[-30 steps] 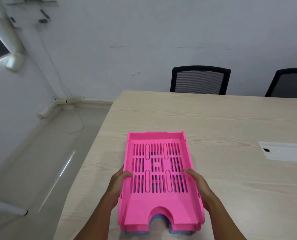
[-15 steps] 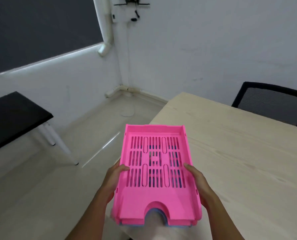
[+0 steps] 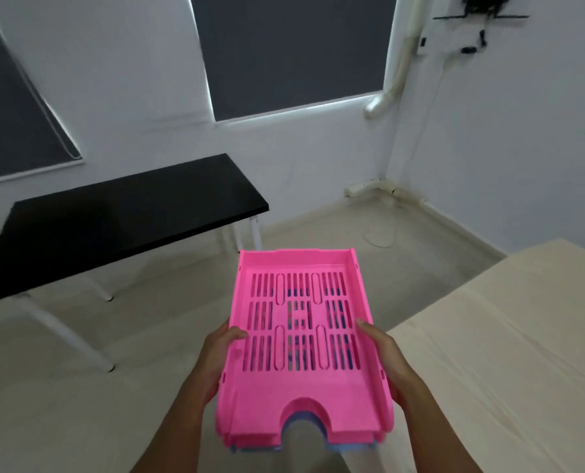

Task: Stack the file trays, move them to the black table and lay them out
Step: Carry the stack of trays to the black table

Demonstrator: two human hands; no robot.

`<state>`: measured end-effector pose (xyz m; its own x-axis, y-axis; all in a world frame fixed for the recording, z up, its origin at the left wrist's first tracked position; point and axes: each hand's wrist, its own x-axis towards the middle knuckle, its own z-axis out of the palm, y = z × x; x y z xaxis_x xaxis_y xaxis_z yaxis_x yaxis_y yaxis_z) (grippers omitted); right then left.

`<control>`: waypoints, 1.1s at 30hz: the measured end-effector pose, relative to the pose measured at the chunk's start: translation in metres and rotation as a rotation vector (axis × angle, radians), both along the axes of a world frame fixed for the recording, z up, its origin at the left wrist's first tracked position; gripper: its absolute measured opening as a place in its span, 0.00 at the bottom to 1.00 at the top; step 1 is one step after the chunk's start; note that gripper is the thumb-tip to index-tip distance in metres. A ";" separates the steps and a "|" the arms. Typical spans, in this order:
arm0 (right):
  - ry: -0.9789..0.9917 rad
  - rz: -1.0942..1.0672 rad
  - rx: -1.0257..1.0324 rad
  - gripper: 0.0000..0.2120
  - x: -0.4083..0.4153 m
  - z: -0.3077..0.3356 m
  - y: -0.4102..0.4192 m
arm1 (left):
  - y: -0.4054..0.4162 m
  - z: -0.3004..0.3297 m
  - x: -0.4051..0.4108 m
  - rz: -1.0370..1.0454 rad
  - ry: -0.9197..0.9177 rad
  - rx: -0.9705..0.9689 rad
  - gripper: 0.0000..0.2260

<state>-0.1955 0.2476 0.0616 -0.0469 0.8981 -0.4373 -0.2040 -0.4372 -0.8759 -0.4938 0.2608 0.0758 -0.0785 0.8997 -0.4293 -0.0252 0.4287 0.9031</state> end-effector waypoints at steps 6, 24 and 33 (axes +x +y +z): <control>-0.019 0.142 0.017 0.21 -0.090 0.000 0.073 | 0.025 0.009 -0.089 0.129 0.034 0.031 0.11; -0.031 0.407 0.066 0.20 -0.294 0.003 0.325 | 0.196 0.004 -0.278 0.391 -0.051 0.080 0.21; -0.029 0.496 0.037 0.20 -0.378 0.003 0.481 | 0.329 0.002 -0.354 0.485 -0.019 0.073 0.15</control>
<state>-0.5737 0.7288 0.0648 -0.4609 0.7857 -0.4126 0.0451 -0.4435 -0.8951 -0.8478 0.5901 0.0775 -0.4887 0.7891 -0.3722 -0.2234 0.2991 0.9277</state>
